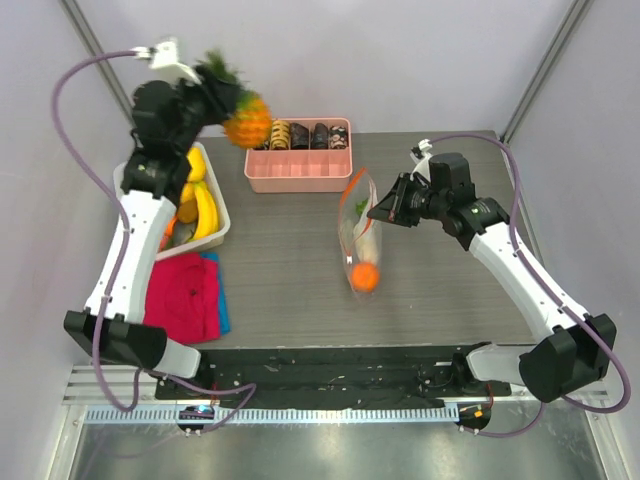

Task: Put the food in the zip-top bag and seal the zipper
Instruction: Place the fake fruit in the zipper food storage bag.

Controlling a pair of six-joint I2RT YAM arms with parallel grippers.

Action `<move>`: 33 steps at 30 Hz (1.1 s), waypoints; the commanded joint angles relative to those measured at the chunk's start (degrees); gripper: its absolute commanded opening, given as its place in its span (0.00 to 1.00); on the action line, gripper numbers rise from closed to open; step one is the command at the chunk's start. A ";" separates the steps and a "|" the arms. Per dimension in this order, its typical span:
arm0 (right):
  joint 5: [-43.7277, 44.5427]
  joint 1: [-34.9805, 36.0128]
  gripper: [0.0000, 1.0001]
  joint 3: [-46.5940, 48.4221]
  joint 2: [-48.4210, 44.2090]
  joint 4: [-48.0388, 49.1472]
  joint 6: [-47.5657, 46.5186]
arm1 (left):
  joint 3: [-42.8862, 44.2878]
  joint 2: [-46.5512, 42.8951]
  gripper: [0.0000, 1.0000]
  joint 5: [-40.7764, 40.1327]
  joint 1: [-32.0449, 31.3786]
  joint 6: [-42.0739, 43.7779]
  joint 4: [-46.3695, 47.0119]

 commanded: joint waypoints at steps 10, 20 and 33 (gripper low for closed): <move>-0.27 -0.23 0.01 0.86 -2.77 -1.59 -1.82 | -3.61 -1.63 0.00 1.37 -35.78 10.91 0.71; 1.04 -0.32 0.01 1.47 -3.29 -3.44 -2.52 | -7.56 2.77 0.00 0.49 -39.94 4.32 -2.09; -0.71 -0.23 0.01 1.47 -3.82 -2.65 -0.07 | -13.55 0.66 0.00 -17.18 -46.08 14.34 0.54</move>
